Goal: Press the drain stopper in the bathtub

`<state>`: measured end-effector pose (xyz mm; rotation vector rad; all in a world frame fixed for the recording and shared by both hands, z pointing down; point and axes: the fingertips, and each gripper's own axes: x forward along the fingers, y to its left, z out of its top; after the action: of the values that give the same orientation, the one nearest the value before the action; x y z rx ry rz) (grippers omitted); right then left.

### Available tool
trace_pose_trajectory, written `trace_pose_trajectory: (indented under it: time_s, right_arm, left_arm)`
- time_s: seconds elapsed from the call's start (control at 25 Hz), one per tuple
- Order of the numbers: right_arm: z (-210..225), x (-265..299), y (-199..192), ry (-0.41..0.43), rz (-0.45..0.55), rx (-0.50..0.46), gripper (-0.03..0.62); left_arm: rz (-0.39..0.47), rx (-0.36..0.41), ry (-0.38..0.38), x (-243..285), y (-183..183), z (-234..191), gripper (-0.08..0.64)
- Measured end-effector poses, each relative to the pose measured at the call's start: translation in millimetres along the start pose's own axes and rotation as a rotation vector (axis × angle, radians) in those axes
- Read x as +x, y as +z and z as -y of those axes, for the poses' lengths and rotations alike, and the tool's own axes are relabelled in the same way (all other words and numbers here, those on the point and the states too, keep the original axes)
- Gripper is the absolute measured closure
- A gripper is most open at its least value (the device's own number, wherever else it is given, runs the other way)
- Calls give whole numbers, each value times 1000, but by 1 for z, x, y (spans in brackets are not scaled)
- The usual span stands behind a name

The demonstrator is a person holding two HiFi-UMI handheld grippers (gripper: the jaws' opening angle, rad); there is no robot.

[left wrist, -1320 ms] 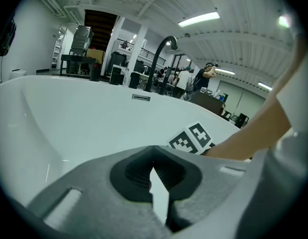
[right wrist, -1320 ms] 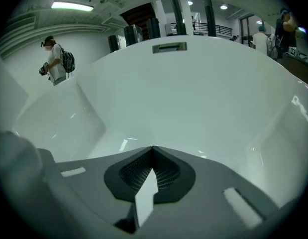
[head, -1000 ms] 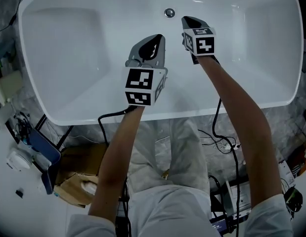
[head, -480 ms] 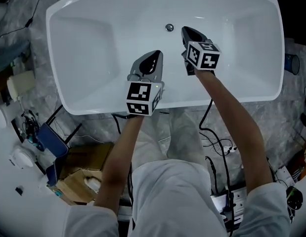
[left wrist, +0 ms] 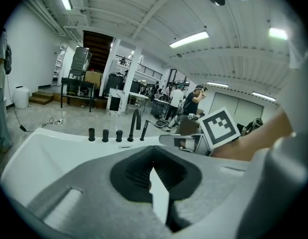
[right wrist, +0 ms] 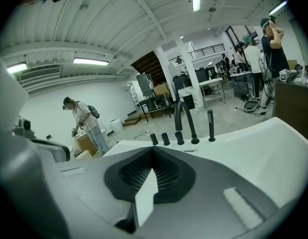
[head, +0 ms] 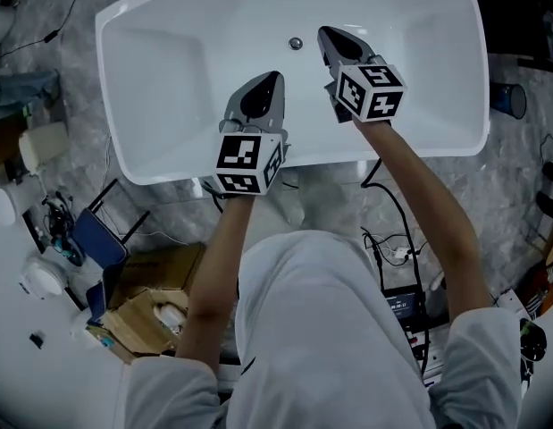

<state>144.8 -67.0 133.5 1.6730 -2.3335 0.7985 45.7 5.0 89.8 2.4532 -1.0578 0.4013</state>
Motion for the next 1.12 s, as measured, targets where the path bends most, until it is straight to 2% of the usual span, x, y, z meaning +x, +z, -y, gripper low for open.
trace_pose_trajectory:
  time_s: [0.16,0.32,0.52,0.72,0.96,1.12]
  right_arm:
    - [-28,-38,33,57,52,-20,589]
    - [-65,-70,64,131,109,-81,589]
    - [-93,-119,93,173,198,-107,589]
    - [-117,-165,113,236,251,-162,589]
    - [-131,-221,126,254,298,-164,589]
    - [-152,-255,132,275,322,-167,589]
  left_arm:
    - [26,17,-11,-25,27,24,558]
    - [57,18,-46,-52,55,44,558]
    - [89,21,-85,-83,80,75,558]
    - [122,83,-136,-113,100,98,558]
    - [104,234,-122,-137,115,118,558]
    - [131,242,-165,-156,127,140,558]
